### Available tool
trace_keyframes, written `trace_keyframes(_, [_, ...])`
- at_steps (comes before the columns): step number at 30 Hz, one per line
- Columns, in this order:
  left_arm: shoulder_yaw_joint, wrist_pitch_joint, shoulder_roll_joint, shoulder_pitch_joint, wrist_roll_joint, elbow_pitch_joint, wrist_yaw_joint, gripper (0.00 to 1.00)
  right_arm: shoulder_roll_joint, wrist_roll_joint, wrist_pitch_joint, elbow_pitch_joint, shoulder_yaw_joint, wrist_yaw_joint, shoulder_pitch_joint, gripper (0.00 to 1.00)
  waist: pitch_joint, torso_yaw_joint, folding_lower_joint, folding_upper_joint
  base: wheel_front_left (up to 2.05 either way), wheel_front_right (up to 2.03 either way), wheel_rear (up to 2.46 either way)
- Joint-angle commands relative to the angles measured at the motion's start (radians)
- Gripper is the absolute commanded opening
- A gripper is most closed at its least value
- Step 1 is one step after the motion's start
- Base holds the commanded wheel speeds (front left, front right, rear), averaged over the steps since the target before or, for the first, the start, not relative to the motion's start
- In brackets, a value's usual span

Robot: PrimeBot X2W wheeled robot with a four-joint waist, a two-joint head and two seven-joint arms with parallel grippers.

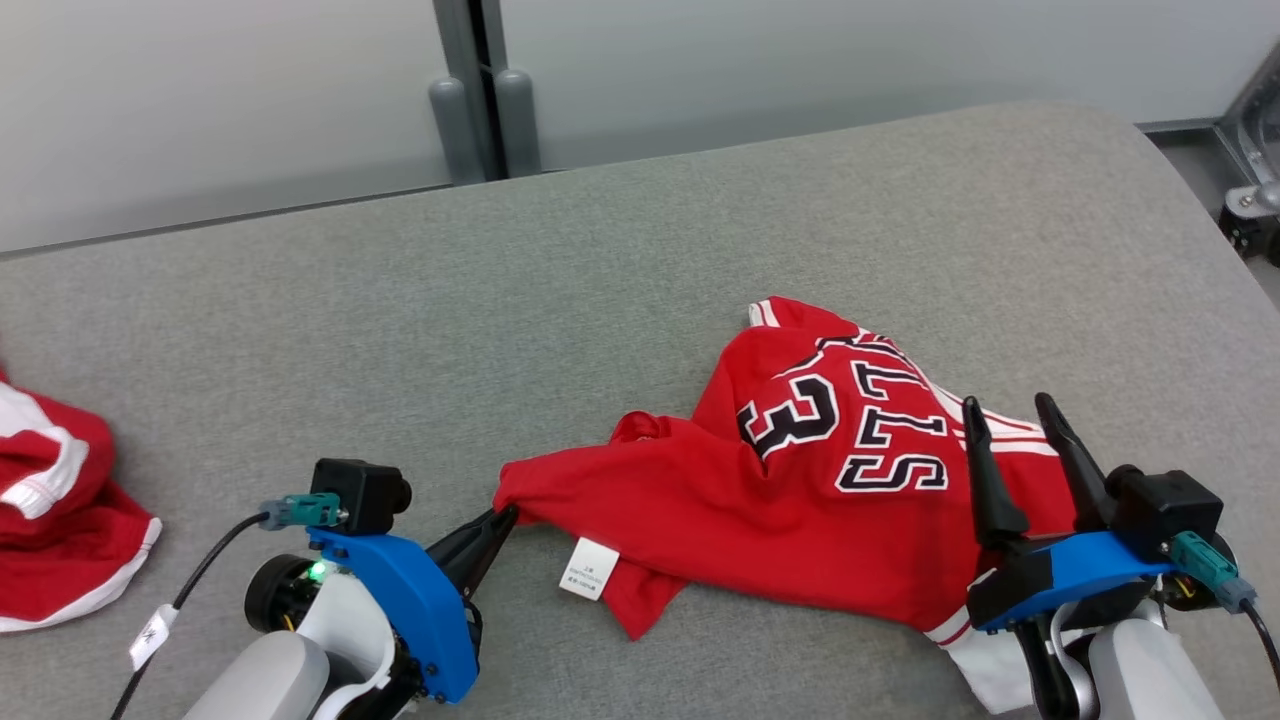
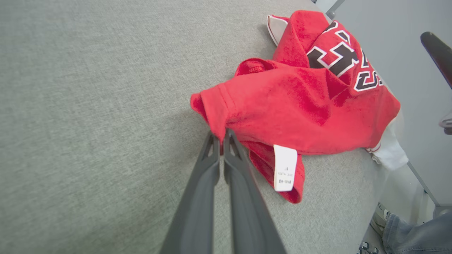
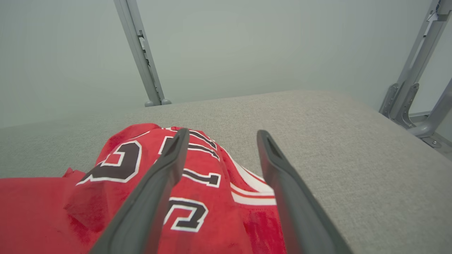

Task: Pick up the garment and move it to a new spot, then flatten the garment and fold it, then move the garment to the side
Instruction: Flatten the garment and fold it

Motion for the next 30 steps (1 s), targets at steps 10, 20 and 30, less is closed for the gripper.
trace_keyframes(10, [0.035,0.044,0.13,0.087,-0.033,-0.195,0.033,0.0,-0.001,-0.027,0.017,-0.023,-0.058,0.0,-0.016,1.0,-0.006,0.128,0.0,-0.0001,0.0,0.0,0.0])
trace_keyframes(20, [-0.002,0.202,0.214,0.216,-0.109,-0.24,0.086,0.0,-0.002,-0.039,0.05,-0.044,-0.08,0.0,-0.023,1.0,0.008,0.18,0.0,-0.0001,0.0,0.0,0.0])
trace_keyframes(30, [0.02,0.105,0.17,0.197,-0.118,-0.209,0.05,1.0,-0.001,-0.051,0.065,-0.045,-0.095,0.0,0.003,1.0,-0.013,0.174,0.0,-0.0001,0.0,0.0,0.0])
